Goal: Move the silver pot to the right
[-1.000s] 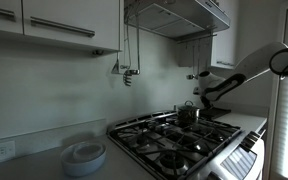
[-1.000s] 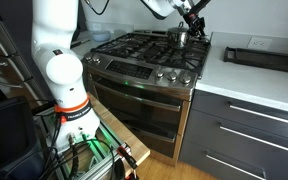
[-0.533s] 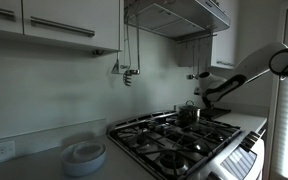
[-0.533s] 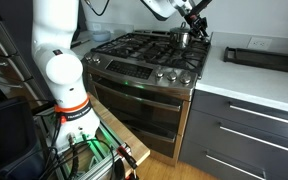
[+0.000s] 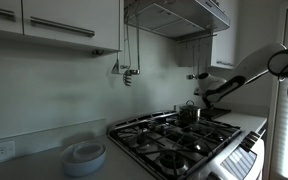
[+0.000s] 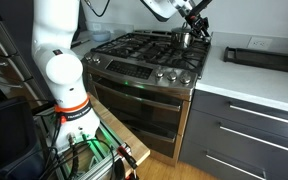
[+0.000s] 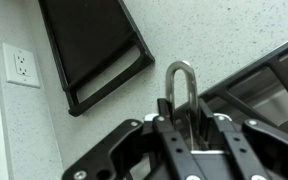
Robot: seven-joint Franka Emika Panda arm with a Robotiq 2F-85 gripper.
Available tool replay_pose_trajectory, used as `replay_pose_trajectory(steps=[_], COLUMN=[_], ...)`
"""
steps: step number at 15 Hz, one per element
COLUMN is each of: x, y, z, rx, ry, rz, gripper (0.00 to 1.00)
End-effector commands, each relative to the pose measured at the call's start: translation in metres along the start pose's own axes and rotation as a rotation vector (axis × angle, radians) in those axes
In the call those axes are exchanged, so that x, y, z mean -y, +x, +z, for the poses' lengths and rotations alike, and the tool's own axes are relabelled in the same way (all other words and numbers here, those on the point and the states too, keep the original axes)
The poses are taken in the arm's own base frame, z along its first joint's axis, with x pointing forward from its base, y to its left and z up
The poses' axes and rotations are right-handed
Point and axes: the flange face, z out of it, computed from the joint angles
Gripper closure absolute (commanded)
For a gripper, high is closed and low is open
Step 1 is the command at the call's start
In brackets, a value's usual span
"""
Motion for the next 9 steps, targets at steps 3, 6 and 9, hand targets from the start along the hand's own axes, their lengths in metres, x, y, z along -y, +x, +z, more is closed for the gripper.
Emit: replay_pose_trajectory(steps=[3, 6, 9], x=[-0.013, -0.018, -0.021], y=[0.002, 0.005, 0.004], z=[0.004, 0.002, 0.0], rx=[0.025, 0.021, 0.029], ry=[-0.019, -0.026, -0.035], rz=[0.005, -0.004, -0.012], gripper=[0.92, 0.92, 0.92])
